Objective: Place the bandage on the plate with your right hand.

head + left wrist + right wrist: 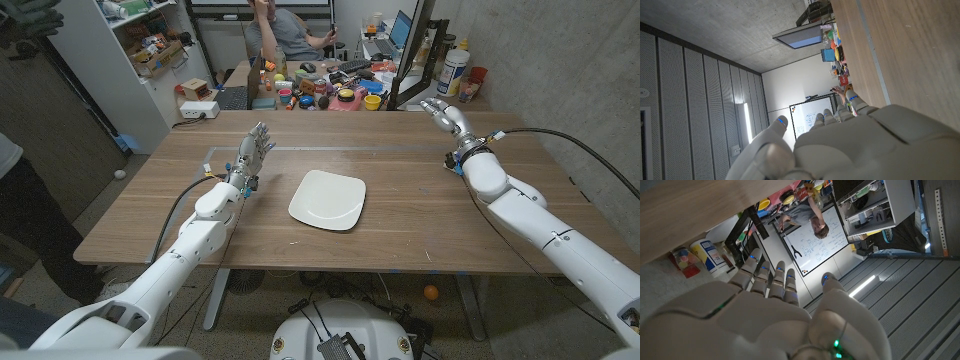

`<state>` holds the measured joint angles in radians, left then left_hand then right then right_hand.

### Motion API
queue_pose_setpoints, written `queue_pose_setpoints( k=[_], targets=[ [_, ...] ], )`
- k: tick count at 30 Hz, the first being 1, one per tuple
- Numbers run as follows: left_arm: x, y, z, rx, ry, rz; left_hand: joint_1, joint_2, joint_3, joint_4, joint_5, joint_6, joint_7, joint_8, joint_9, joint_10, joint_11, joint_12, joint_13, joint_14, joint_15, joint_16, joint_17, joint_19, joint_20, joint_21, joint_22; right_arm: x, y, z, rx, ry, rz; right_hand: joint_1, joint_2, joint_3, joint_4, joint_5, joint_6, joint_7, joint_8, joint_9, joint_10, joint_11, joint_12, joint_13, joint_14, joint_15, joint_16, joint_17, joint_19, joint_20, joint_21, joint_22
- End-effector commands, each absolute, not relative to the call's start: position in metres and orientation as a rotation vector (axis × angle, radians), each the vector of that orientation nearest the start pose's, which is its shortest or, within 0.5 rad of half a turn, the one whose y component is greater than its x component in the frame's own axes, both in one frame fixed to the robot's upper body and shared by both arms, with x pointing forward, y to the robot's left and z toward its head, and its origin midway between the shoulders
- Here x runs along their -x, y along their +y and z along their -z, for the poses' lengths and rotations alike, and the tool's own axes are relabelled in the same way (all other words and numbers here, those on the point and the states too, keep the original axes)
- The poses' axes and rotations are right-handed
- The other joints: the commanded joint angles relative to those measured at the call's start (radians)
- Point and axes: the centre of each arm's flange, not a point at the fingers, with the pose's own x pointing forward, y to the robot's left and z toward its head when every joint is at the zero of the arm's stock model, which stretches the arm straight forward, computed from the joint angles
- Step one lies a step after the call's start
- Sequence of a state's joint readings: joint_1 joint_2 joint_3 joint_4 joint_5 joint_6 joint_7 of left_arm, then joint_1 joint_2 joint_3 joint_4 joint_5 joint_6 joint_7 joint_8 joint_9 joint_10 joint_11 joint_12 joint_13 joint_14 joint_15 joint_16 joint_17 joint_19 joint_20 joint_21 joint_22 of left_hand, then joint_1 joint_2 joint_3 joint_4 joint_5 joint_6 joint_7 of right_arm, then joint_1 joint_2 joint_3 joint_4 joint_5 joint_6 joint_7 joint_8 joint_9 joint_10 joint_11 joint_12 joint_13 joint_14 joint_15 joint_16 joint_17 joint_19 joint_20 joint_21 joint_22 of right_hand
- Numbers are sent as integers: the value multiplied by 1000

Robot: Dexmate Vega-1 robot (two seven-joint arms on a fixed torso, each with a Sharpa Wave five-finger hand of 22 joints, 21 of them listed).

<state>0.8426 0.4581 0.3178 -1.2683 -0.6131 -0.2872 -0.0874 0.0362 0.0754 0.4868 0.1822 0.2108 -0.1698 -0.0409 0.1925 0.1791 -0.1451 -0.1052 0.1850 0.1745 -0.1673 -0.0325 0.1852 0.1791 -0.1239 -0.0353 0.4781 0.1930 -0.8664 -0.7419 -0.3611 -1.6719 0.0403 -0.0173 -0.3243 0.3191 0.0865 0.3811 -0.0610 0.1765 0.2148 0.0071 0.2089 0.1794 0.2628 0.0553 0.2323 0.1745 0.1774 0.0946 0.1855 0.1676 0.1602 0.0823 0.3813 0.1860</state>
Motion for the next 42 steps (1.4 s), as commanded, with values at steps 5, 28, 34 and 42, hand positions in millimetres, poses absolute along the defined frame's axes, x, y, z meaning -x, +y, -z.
queue_pose_setpoints(
  k=[5, 28, 34, 42],
  targets=[
    [-658, 287, 28, 44, -597, 228, -2, 89, 5, -1, 6, -39, -3, 5, 3, 4, 2, 6, 4, -8, -38, 5, 2, -5, -39, 9, 5, -571, -321, -96, 956, -763, 392, 26, 3, 8, -21, 2, 10, -1, 0, 4, 9, -11, 0, 6, 14, -9, 0, 2, 7, -2, 2, 1],
    [-660, 282, 26, 30, -583, 231, -2, 89, 6, -1, 6, -42, 0, 2, 3, 2, 1, 4, 4, -9, -34, 3, 2, -6, -38, 10, 4, -572, -344, -109, 1362, -561, 616, 70, -5, 11, -63, 1, -46, -16, -24, 5, -42, -28, -28, 7, -22, -38, -14, 4, 9, 16, -10, 1],
    [-659, 281, 27, 27, -583, 231, -2, 87, 5, -2, 6, -42, 0, 2, 3, 2, 0, 4, 4, -8, -35, 3, 2, -6, -38, 10, 4, -573, -350, -110, 1444, -491, 655, 73, -8, 9, -67, 0, -53, -20, -25, 6, -52, -37, -31, 7, -27, -45, -14, 4, 12, 25, -12, 1],
    [-660, 280, 28, 27, -577, 231, -3, 85, 4, -2, 5, -42, 0, 1, 3, 2, 2, 4, 4, -10, -34, 3, 2, -7, -38, 10, 4, -580, -356, -108, 1500, -361, 639, 72, -14, 3, -69, -1, -65, -25, -27, 6, -72, -42, -37, 8, -43, -51, -15, 5, 13, 23, -15, 1]
  ],
)
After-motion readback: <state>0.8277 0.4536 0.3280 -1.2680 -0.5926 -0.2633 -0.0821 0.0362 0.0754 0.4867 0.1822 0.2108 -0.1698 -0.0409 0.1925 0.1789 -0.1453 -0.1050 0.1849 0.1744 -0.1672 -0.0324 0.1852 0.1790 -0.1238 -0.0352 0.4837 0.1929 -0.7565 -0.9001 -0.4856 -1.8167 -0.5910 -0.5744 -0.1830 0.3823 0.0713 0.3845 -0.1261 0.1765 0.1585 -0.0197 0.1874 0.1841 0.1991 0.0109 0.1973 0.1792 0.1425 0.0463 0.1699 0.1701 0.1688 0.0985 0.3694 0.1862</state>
